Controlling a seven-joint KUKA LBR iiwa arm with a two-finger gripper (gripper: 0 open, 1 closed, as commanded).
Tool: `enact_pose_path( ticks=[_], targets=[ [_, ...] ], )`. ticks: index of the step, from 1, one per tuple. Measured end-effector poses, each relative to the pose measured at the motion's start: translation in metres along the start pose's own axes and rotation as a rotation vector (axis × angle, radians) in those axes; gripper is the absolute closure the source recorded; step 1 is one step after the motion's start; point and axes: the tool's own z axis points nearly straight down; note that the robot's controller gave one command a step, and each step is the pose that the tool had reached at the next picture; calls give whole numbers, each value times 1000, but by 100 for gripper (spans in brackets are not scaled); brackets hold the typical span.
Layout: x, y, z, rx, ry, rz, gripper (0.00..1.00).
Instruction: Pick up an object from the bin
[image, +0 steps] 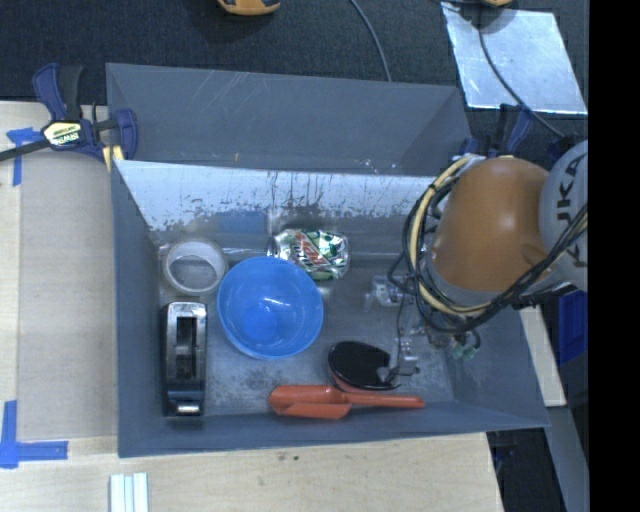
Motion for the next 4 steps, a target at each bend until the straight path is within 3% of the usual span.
enact_pose_path(
  ticks=[1,2,3,4],
  targets=[
    [-2,0,-3,0,-8,-1,0],
    [-14,-7,94,-2,0,198,0],
    [-13,2,25,0,-17,60,0],
    [-11,-5,87,0,7,179,0]
  ],
)
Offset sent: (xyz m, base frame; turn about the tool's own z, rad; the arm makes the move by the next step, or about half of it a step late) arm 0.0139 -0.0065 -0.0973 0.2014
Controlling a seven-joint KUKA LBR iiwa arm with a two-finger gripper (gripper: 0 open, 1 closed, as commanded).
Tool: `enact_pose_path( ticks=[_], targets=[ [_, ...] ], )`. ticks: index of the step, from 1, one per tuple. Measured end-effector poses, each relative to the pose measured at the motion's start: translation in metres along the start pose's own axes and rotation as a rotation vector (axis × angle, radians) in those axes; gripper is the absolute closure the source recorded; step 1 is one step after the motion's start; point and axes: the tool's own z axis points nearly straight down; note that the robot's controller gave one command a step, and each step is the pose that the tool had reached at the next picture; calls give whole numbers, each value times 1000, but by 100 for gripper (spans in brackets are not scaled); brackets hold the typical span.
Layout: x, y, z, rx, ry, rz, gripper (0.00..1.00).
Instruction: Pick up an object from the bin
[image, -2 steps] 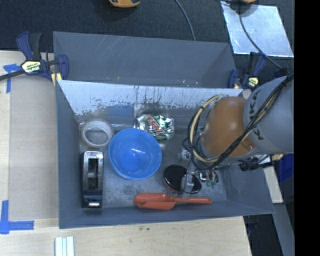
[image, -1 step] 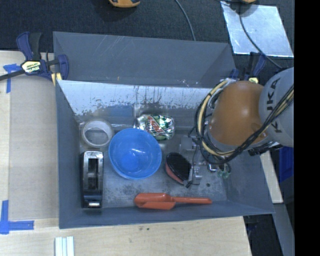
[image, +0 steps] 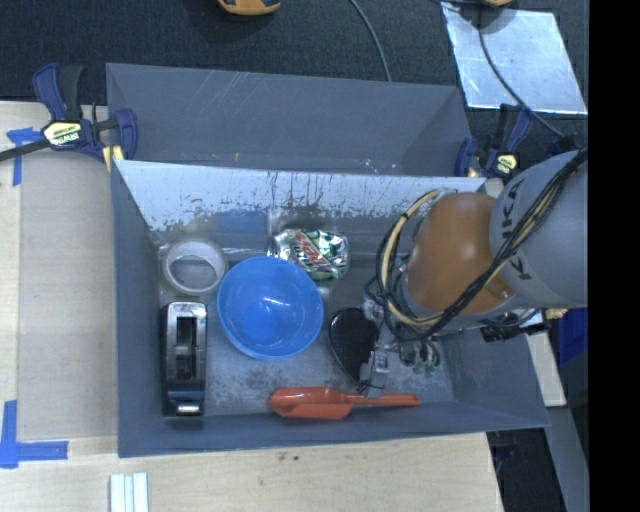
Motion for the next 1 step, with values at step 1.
enact_pose_path(
  ticks=[1],
  targets=[
    [-9,34,6,-1,-27,-105,0]
  ],
)
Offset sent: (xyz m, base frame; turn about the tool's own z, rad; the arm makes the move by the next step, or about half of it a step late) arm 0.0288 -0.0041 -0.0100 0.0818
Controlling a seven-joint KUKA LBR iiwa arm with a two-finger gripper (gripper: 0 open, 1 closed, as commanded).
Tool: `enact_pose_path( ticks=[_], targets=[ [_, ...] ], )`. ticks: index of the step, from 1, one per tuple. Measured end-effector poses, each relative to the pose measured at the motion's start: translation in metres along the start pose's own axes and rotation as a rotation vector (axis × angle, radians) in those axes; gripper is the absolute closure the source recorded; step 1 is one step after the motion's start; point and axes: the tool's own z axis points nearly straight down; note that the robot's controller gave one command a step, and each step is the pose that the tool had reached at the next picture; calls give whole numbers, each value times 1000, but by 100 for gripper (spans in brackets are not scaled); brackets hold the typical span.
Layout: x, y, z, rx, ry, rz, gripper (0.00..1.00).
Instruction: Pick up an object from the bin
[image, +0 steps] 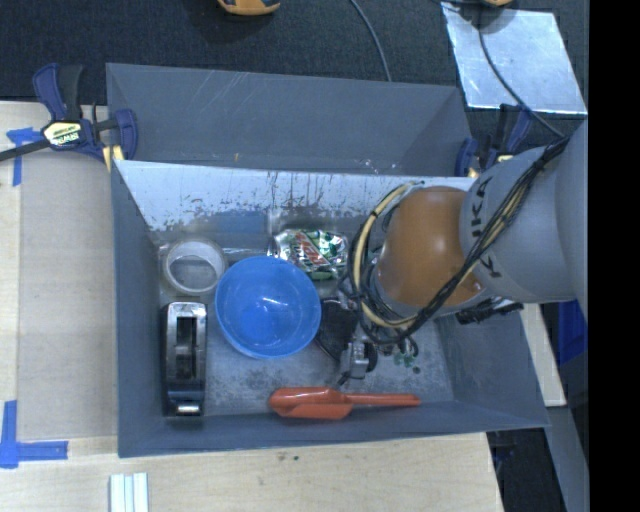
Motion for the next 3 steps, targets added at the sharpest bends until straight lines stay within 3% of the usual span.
enact_pose_path(
  ticks=[1,3],
  targets=[
    [-20,-32,-1,-3,15,182,100],
    [-20,-32,-3,-4,14,181,100]
  ],
)
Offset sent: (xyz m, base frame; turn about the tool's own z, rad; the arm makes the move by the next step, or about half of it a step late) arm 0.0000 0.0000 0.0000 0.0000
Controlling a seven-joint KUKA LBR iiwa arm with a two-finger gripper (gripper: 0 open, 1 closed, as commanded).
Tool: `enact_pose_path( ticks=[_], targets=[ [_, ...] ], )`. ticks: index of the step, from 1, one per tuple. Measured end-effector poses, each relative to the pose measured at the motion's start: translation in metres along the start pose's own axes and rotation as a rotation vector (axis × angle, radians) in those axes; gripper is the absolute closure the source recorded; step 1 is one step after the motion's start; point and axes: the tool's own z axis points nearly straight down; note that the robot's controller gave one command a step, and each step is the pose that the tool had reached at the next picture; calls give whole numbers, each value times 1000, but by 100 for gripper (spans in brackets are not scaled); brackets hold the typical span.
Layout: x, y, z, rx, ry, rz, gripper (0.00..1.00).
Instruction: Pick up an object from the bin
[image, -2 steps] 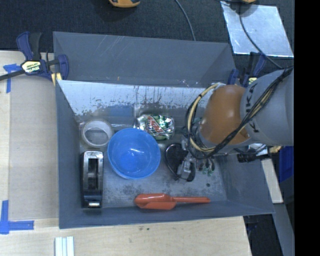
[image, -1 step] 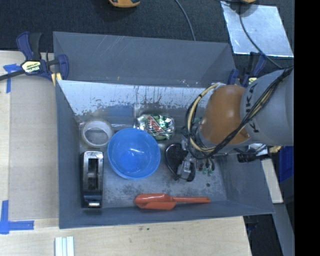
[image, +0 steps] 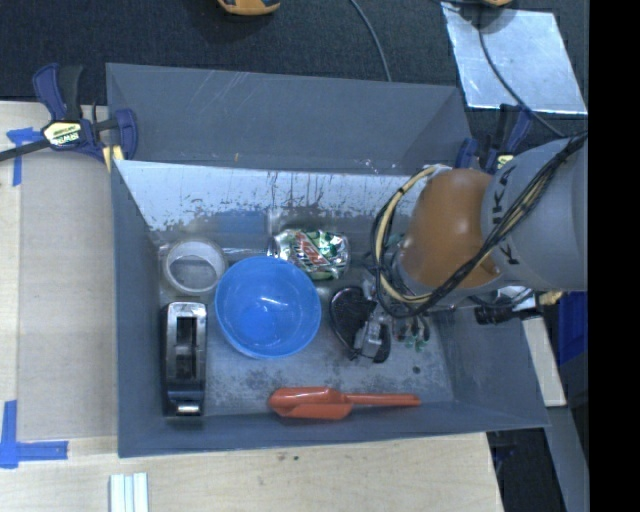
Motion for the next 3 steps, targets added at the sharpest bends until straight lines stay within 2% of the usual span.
enact_pose_path(
  ticks=[1,2,3],
  targets=[
    [2,-1,-17,1,5,-1,100],
    [0,-1,-47,1,0,-2,100],
    [1,-1,-67,1,2,-2,100]
  ],
)
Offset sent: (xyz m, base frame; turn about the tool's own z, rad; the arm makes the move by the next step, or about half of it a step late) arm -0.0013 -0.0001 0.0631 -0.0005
